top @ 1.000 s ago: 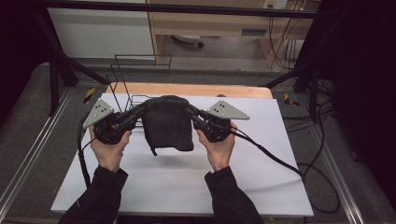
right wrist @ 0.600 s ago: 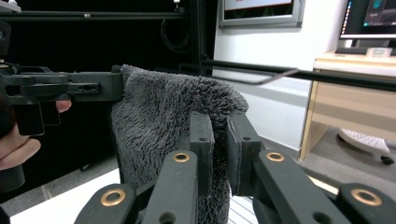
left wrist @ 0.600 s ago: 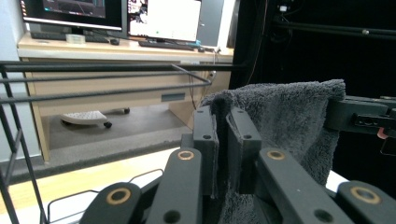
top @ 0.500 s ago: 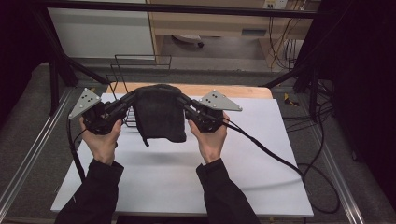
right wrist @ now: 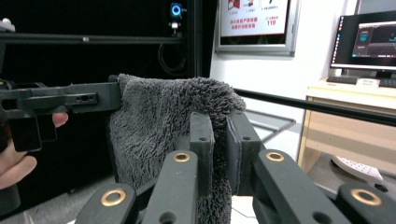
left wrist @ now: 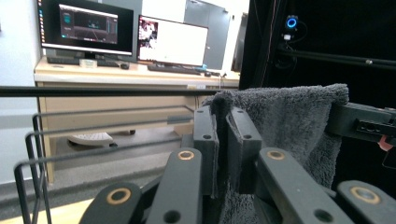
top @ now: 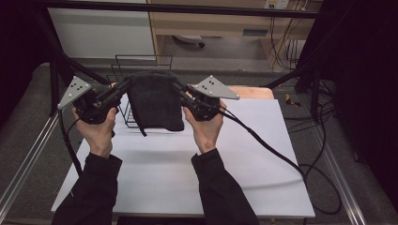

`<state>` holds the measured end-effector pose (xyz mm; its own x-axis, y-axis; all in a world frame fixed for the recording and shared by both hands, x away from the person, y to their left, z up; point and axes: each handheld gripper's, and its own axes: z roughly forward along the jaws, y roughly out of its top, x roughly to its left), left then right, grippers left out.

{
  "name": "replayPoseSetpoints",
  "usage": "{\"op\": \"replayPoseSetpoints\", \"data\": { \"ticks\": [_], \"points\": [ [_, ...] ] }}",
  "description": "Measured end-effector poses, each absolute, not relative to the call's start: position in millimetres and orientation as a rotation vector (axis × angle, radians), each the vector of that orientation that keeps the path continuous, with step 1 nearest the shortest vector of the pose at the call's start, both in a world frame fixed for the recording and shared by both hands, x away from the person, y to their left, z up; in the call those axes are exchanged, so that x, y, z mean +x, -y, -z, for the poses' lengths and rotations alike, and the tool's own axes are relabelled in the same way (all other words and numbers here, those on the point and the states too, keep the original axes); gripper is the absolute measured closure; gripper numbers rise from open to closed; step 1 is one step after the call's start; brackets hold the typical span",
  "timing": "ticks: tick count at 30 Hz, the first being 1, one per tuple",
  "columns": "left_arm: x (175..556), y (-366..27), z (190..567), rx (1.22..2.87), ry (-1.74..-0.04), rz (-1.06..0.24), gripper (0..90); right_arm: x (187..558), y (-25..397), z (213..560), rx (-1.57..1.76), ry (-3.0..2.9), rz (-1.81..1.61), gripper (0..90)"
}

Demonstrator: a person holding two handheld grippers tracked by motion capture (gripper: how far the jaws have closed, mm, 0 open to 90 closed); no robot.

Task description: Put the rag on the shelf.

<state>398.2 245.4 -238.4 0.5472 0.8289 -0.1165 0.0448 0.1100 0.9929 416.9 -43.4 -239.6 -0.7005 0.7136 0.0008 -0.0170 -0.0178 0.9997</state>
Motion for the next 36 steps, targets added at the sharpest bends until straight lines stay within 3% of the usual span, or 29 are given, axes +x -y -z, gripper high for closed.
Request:
{"op": "replayPoseSetpoints", "data": {
  "ticks": [36],
  "points": [
    [427, -267, 167, 1.217, -0.810, -0.760, 83.1, 451, 11, 167, 0.683, -1.599, -1.833, 83.2]
  ]
}}
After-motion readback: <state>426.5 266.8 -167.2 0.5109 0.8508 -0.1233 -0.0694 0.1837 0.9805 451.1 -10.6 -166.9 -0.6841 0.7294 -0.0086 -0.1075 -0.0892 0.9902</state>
